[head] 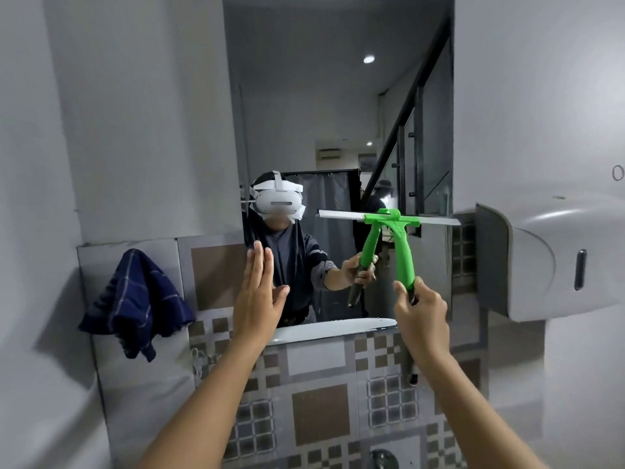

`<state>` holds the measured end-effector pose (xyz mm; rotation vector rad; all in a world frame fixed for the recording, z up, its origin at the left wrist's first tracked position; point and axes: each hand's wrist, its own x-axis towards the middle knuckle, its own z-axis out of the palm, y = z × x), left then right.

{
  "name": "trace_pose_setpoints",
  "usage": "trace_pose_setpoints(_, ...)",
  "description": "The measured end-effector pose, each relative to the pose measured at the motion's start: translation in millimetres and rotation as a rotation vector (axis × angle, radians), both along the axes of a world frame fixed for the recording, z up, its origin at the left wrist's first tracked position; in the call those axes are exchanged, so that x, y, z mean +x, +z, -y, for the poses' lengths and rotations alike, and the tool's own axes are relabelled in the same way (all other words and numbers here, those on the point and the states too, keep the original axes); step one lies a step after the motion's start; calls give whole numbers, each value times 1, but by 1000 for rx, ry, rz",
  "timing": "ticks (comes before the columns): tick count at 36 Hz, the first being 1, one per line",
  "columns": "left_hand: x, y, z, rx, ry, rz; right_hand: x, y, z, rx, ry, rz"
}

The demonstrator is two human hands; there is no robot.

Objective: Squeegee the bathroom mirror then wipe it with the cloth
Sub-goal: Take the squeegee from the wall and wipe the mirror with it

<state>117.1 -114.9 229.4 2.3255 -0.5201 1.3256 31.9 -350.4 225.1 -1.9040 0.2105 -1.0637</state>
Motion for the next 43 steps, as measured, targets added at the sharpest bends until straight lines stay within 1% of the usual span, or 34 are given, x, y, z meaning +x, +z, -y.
trace_pose_setpoints(2,-1,-1,-2,12,1,-8,-2,0,-16,67,29,42)
trace_pose_setpoints(5,-2,-4,-3,32,15,-21,-4,2,-46,229,99,147)
trace_pose_setpoints(9,-4,-5,-3,40,-6,-39,-3,16,-80,439,184,201)
trace_pose_setpoints(11,-5,-5,-3,39,-15,-24,-3,24,-92,462,184,219)
trace_pose_setpoints(13,-5,-7,-3,51,11,7,-4,28,-101,445,189,235)
trace_pose_setpoints(16,-4,-8,-3,48,-1,20,-3,26,-111,334,198,233)
trace_pose_setpoints(21,-4,-13,-2,32,13,19,-1,14,-122,14,186,165)
trace_pose_setpoints(25,-4,-23,0,3,17,11,1,6,-112,-183,128,125)
trace_pose_setpoints(30,-7,-43,8,-50,59,-8,2,1,-91,-401,103,150)
trace_pose_setpoints(36,-8,-60,23,-151,36,-25,0,5,-59,-568,100,101)
trace_pose_setpoints(38,-9,-66,27,-196,17,-31,2,6,-48,-623,88,113)
trace_pose_setpoints(43,-12,-71,37,-260,-1,18,7,10,-21,-756,76,110)
